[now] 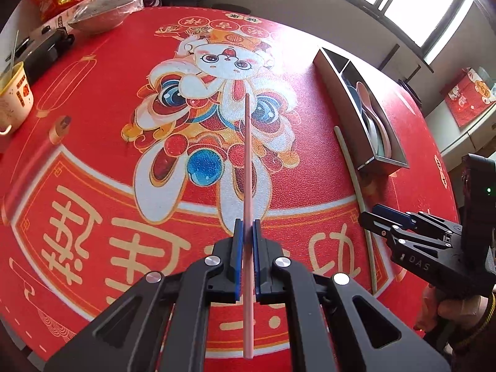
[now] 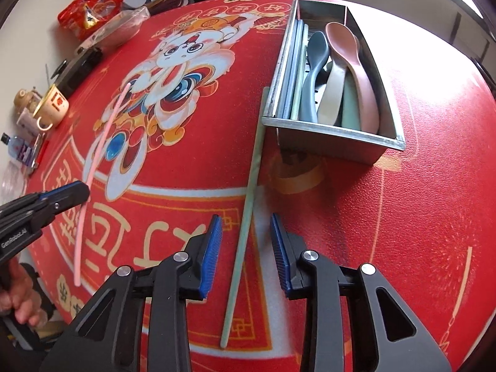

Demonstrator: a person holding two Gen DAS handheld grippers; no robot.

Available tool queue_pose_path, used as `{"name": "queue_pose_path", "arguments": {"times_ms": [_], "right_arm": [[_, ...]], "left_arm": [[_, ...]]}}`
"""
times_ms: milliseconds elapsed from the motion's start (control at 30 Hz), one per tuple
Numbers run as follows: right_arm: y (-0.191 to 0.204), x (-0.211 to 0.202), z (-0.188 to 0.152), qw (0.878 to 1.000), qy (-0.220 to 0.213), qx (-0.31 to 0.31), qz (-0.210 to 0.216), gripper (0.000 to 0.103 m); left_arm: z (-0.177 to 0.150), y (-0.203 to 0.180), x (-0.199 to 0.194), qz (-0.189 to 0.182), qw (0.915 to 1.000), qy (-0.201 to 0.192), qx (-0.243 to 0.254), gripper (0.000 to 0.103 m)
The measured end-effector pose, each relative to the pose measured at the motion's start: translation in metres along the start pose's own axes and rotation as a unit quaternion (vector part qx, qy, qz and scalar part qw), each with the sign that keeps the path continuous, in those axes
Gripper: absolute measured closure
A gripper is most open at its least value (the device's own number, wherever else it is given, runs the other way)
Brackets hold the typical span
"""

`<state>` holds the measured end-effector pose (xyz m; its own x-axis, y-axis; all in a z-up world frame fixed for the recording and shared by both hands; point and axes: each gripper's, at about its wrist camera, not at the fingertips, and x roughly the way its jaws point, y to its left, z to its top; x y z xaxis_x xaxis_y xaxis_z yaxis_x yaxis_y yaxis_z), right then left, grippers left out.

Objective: Organize utensils
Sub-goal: 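Grasp the pale green chopstick with the right gripper while the left gripper holds the pink chopstick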

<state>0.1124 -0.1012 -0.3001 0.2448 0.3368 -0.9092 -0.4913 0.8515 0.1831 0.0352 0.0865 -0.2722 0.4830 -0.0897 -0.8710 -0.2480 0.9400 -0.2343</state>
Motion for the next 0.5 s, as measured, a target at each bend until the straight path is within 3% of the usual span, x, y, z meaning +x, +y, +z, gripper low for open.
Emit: {"name": "queue_pose_path", "arguments": {"times_ms": [233, 500], "right_arm": [[0.014, 0.006, 0.006, 0.999, -0.013, 0.015, -0.043, 0.095], [0.035, 0.002, 0.004, 0.999, -0.034, 0.039, -0.010, 0.097]], "left_arm": [[0.006, 0.023, -0.007, -0.012, 0.9998, -0.005, 0.018, 0.097], [0.016, 0.042, -0.008, -0.028, 0.9989, -0.006, 0.038, 0.097]]}}
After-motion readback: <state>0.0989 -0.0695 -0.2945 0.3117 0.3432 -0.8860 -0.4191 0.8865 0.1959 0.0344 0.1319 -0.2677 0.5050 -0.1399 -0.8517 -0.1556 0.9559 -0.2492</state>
